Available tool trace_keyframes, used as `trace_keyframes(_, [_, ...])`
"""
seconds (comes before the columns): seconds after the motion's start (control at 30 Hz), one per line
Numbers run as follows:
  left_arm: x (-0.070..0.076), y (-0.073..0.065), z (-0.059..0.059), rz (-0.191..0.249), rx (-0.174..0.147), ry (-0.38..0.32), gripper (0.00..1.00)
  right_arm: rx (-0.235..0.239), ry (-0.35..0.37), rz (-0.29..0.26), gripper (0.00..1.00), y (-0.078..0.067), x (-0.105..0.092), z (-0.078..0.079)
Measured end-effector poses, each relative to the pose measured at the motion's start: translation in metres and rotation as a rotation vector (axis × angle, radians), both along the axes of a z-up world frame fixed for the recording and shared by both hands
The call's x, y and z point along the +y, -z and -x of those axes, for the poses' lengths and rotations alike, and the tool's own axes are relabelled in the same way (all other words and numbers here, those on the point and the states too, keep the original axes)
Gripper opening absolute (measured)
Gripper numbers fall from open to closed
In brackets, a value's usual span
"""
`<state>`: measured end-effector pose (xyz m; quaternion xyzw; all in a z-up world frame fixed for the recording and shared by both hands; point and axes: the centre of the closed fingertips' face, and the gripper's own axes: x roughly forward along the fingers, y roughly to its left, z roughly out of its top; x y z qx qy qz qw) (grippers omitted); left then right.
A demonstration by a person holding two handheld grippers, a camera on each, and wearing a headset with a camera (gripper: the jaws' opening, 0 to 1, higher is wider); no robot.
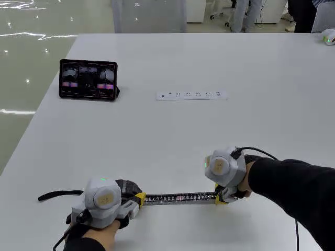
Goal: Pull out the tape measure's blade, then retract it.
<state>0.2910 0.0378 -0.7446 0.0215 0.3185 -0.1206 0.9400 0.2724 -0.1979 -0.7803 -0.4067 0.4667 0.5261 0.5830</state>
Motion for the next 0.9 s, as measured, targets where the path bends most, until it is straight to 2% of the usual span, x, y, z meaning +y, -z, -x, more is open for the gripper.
trace_keyframes(0.43, [0.001,0.001,0.0,-0.005,0.008,0.003,0.59,-0.006,0.01,-0.024,0.1,0.0,0.004,-0.001])
trace_keyframes(0.9, [0.001,0.002,0.0,-0.002,0.001,0.001,0.6,0.0,-0.004,-0.024,0.1,0.001,0.011,0.0])
